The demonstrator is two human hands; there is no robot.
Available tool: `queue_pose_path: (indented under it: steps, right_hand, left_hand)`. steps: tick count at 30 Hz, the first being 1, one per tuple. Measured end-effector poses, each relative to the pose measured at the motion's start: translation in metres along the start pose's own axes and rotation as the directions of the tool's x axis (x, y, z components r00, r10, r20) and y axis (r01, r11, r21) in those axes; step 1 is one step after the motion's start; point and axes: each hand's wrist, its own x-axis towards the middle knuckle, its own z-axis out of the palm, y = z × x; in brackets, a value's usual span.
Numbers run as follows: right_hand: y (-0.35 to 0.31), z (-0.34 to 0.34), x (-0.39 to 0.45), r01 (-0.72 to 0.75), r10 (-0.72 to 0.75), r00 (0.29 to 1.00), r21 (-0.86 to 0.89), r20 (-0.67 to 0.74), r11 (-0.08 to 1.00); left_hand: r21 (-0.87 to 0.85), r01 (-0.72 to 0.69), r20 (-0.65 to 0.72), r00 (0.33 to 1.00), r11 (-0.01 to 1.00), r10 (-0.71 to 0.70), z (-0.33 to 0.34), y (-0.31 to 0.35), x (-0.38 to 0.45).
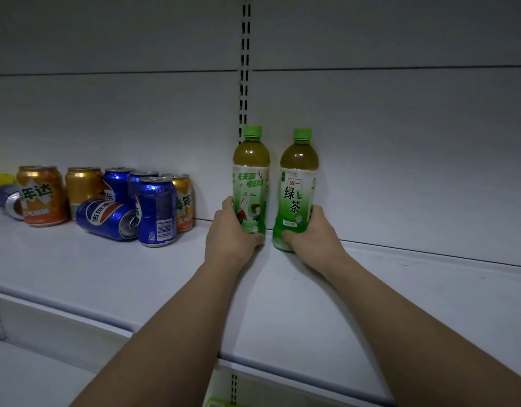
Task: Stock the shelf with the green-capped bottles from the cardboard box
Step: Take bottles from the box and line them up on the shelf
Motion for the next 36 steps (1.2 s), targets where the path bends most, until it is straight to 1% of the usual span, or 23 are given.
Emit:
queue_pose_path:
  steps: [9,11,13,14,15,17,18,21,24,26,28,30,33,36]
  right_hand:
    - [0.005,-0.002,-0.006,-0.004,0.004,1.0,0.052,0.014,0.999]
    - [0.003,-0.001,-0.01,-0.021,0.021,1.0,0.05,-0.003,0.999]
    - [-0.001,-0.002,-0.013,-0.021,0.022,0.998,0.018,-0.054,1.0]
    - [-0.002,-0.003,-0.015,-0.025,0.025,0.996,-0.005,-0.08,1.0]
    - [-0.002,-0.002,-0.018,-0.036,0.032,0.996,-0.049,-0.085,0.998]
    - [-0.005,-0.003,-0.025,-0.03,0.021,0.998,-0.138,-0.067,0.99]
    - [-0.014,-0.007,-0.034,-0.033,0.024,0.998,-0.171,-0.052,0.985]
    - [-0.038,-0.028,-0.058,-0.04,0.043,0.999,-0.278,0.004,0.96]
    - [-0.046,-0.052,-0.082,-0.078,0.111,0.991,-0.361,0.071,0.929]
    - [-0.048,-0.067,-0.097,-0.093,0.133,0.988,-0.371,0.084,0.924]
    - [-0.049,-0.082,-0.114,-0.107,0.146,0.987,-0.39,0.072,0.915]
    - [-0.051,-0.092,-0.131,-0.121,0.163,0.984,-0.418,0.067,0.901]
    - [-0.055,-0.106,-0.16,-0.124,0.18,0.981,-0.486,0.069,0.865]
    - [-0.059,-0.119,-0.195,-0.098,0.145,0.988,-0.51,0.053,0.854]
  left_hand:
    - [0.029,0.047,-0.014,0.999,0.998,-0.046,0.002,0.0,-0.003]
    - [0.029,0.067,-0.004,0.998,0.997,-0.067,0.002,0.002,-0.006]
    - [0.018,0.076,-0.017,0.997,0.997,-0.076,-0.002,0.01,-0.011]
    - [0.053,0.088,-0.034,0.996,0.995,-0.086,-0.005,0.012,-0.014]
    - [0.139,0.102,-0.046,0.994,0.985,-0.096,-0.009,0.015,-0.017]
    - [0.309,0.1,-0.05,0.995,0.946,-0.089,-0.018,0.022,-0.028]
    - [0.354,0.08,-0.041,0.997,0.932,-0.07,-0.022,0.026,-0.033]
    - [0.399,0.016,0.031,0.999,0.917,-0.031,-0.033,0.042,-0.046]
    - [0.476,-0.094,0.202,0.979,0.874,-0.004,-0.04,0.061,-0.068]
    - [0.435,-0.142,0.307,0.952,0.889,0.002,-0.044,0.075,-0.083]
    - [0.392,-0.188,0.378,0.925,0.9,0.029,-0.048,0.087,-0.101]
    - [0.391,-0.226,0.408,0.911,0.892,0.052,-0.054,0.096,-0.122]
    - [0.367,-0.219,0.426,0.904,0.904,0.046,-0.063,0.098,-0.151]
    - [0.303,-0.218,0.424,0.903,0.928,0.074,-0.076,0.097,-0.184]
